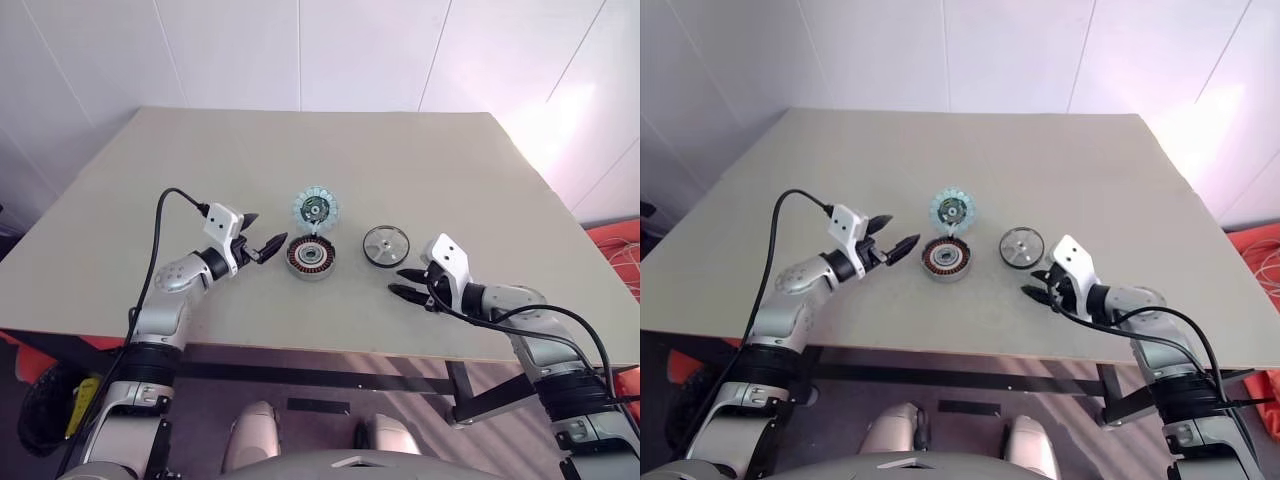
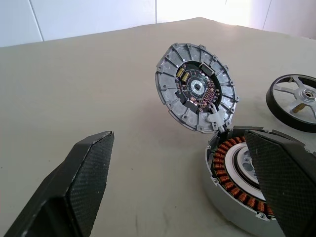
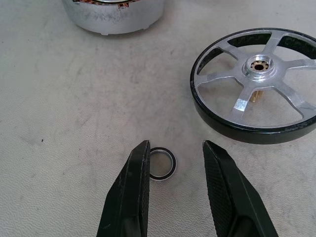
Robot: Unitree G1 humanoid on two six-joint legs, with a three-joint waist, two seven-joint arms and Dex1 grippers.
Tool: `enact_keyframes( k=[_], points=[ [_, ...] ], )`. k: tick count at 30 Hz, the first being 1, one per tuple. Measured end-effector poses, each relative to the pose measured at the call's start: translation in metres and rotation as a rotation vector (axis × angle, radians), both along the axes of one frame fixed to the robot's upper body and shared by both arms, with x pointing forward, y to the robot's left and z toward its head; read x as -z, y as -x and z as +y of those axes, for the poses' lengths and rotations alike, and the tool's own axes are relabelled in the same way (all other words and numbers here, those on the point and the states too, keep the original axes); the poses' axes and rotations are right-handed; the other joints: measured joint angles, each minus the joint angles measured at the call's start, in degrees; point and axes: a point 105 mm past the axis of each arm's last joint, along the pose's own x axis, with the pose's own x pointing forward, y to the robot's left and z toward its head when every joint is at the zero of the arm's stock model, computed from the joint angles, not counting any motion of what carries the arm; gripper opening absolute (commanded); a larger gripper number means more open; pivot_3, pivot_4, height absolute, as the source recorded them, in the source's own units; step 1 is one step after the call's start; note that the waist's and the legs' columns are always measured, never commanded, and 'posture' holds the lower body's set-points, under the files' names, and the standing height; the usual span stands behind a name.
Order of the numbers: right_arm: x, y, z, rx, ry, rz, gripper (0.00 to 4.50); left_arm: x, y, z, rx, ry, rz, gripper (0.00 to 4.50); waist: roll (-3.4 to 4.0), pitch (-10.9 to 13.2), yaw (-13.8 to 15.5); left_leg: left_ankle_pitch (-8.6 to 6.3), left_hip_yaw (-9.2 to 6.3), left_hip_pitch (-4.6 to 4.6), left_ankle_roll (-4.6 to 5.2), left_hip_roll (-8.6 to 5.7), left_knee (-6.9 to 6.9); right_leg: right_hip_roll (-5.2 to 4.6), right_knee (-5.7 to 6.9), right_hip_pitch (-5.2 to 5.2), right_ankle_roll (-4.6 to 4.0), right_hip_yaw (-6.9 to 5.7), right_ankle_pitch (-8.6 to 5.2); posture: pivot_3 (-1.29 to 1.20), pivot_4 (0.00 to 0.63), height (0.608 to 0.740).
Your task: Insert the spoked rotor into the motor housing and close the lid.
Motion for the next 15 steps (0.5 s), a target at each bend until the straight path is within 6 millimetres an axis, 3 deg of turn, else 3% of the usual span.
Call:
enact_keyframes(
  k=[4, 15],
  points=[
    [-0.0077, 0.0092, 0.0081, -0.040, -0.044, 0.019, 1.87, -0.0001, 0.0000, 0.0001, 0.000, 0.000, 0.000, 4.50, 0.00, 0.00, 0.03, 0.00, 0.00, 0.00, 0.00, 0.00, 0.00, 0.00, -0.01, 0.00, 0.00, 0.00, 0.00, 0.00, 0.000, 0.740],
    [-0.0008, 0.0003, 0.0005, 0.013, -0.024, 0.016, 1.87, -0.0001, -0.0001, 0.0000, 0.000, -0.001, -0.001, 4.50, -0.01, 0.00, -0.01, 0.00, 0.00, 0.00, 0.00, 0.00, 0.00, 0.00, -0.02, -0.01, 0.00, 0.01, 0.00, 0.00, 0.000, 0.740]
  ],
)
